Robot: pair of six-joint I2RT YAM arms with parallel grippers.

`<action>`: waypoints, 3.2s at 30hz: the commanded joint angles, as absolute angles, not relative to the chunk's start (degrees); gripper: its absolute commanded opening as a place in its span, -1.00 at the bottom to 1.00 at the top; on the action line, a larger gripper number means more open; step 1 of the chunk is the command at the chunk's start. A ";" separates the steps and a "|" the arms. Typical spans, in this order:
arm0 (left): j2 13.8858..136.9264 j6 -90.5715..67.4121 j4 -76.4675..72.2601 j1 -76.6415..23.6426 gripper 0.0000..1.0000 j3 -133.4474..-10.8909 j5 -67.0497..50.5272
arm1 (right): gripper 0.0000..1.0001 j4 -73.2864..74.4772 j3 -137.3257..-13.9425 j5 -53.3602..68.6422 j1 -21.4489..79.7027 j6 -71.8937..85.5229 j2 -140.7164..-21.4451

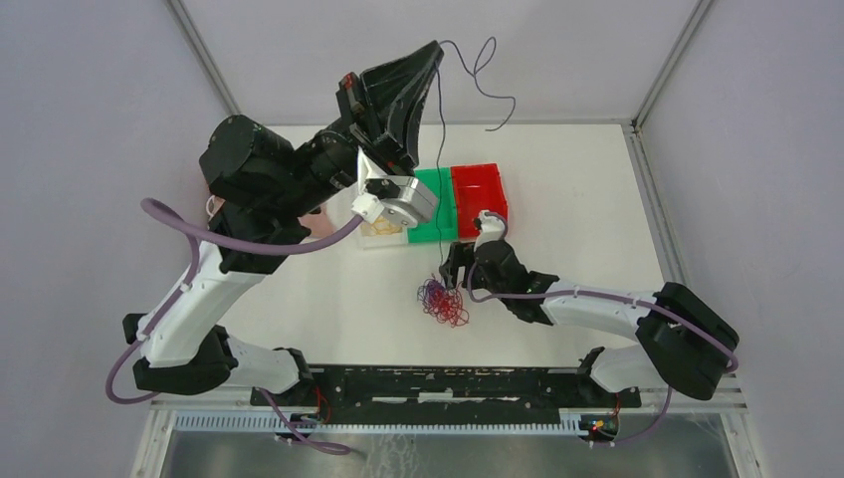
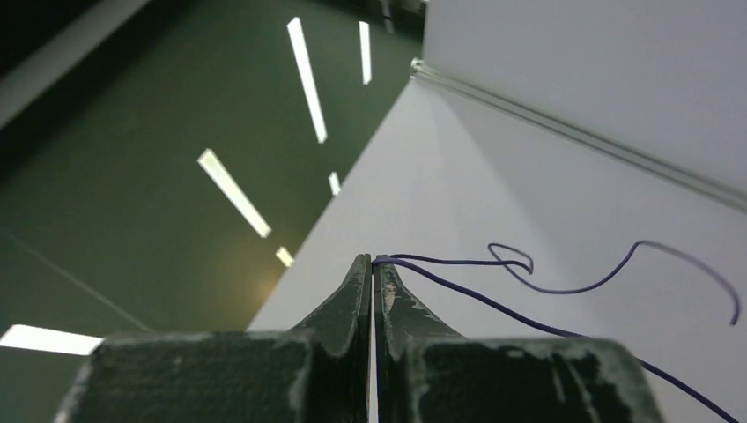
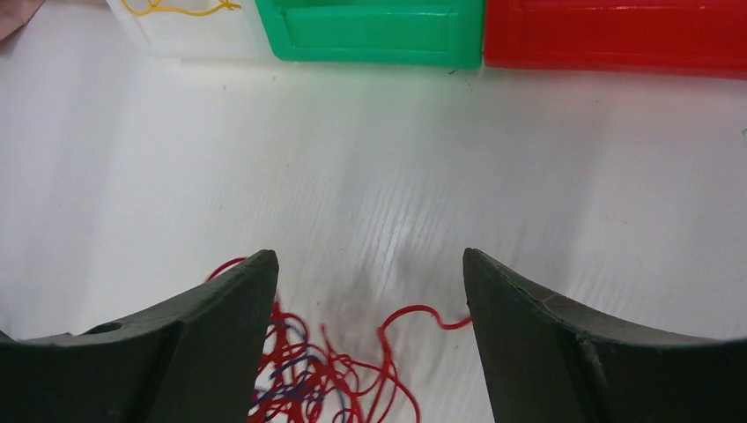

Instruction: Untangle the cables

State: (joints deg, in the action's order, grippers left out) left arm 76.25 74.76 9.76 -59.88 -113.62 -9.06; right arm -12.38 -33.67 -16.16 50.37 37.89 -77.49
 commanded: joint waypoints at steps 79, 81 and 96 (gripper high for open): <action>89.29 118.83 1.14 -59.98 -0.94 -146.63 -0.96 | 0.52 -3.24 -35.19 -24.93 51.97 27.75 -68.69; 87.70 120.30 1.39 -60.03 -0.94 -146.75 -0.50 | 0.54 -2.27 -34.42 -26.09 51.88 28.03 -67.97; 75.86 113.53 2.69 -60.01 -0.94 -123.67 5.36 | 0.65 0.87 -36.77 -23.91 51.84 29.36 -58.23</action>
